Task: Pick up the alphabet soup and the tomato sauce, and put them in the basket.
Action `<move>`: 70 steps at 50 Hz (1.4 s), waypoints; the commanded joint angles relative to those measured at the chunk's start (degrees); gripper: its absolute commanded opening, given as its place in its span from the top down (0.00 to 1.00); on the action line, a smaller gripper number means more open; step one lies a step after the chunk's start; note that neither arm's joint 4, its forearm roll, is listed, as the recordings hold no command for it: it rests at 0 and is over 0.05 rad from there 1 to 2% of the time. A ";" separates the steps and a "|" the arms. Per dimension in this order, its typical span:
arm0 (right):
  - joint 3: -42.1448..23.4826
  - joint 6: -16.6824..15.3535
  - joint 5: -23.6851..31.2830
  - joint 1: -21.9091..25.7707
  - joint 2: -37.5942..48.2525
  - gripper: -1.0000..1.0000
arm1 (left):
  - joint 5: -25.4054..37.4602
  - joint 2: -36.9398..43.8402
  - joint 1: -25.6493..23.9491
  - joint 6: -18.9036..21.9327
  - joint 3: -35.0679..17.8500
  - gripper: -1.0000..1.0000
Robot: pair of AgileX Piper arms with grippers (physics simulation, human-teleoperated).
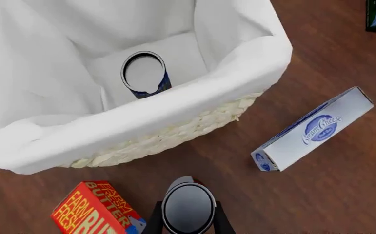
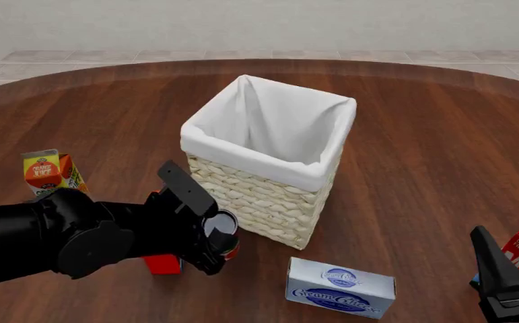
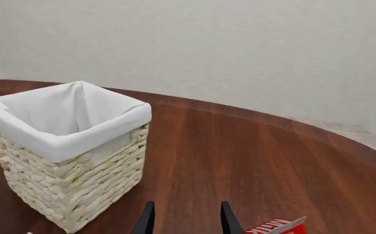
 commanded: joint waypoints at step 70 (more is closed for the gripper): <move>0.00 -0.09 -0.03 0.24 -0.04 0.00 | 16.04 -14.41 -2.24 4.69 -10.04 1.00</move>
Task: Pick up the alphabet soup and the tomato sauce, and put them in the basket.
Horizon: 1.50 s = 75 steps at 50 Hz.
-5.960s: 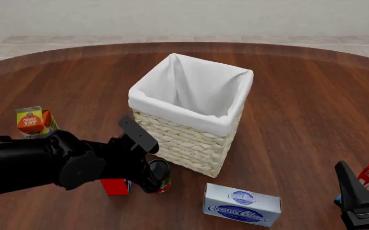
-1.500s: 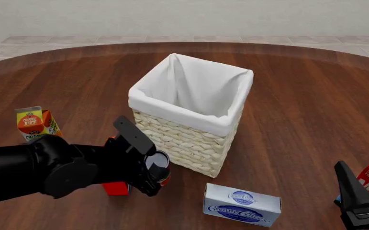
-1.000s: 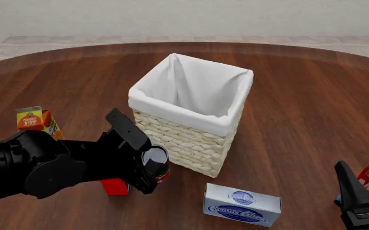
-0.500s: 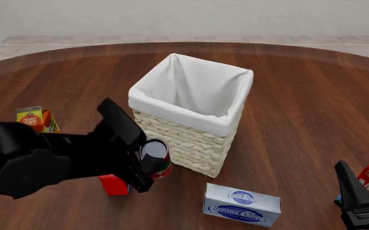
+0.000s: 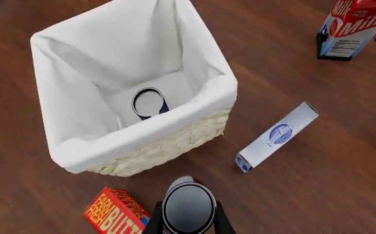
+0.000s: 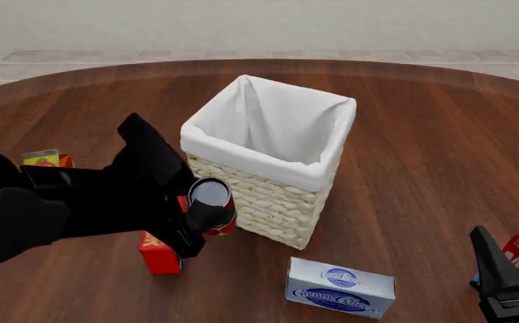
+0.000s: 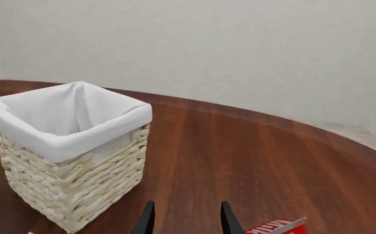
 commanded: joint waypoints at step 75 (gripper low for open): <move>0.00 0.16 0.00 -0.44 0.08 0.00 | 3.96 6.28 5.68 10.73 -17.80 1.00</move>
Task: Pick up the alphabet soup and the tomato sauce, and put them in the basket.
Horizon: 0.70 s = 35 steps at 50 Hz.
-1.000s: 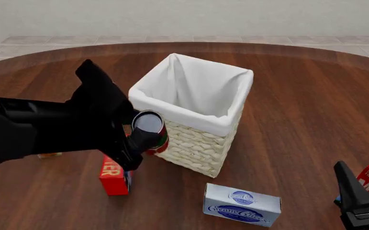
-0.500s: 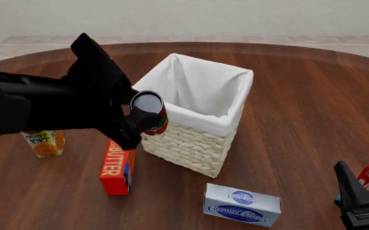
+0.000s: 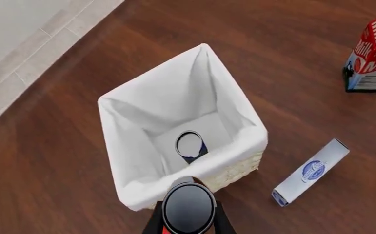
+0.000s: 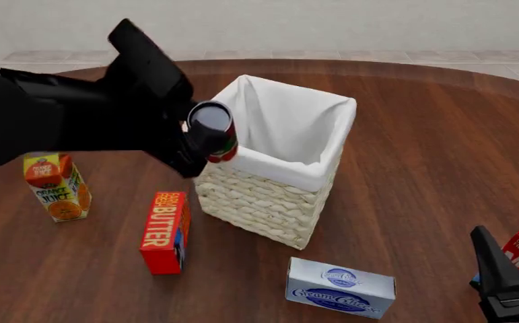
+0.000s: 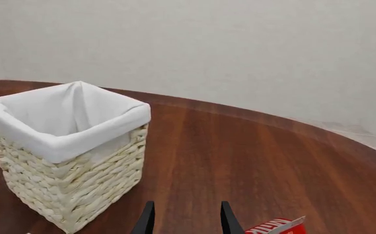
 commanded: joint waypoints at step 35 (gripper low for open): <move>0.01 -0.02 0.22 -0.02 -0.17 0.00 | -3.57 8.03 0.86 2.60 -7.27 1.00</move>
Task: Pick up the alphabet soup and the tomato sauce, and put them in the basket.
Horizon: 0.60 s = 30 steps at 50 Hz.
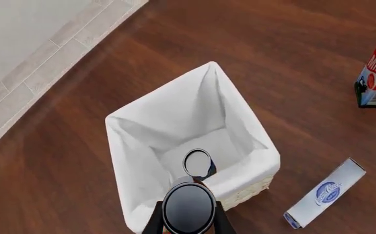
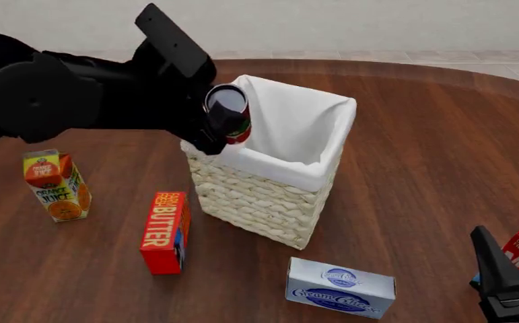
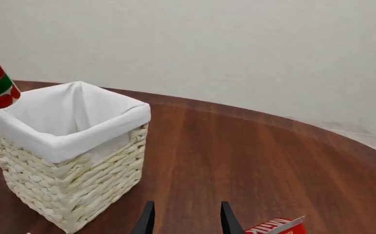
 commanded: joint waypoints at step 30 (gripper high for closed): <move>0.01 -0.26 0.23 0.32 -0.04 0.00 | -3.65 7.92 -0.06 0.87 -5.46 1.00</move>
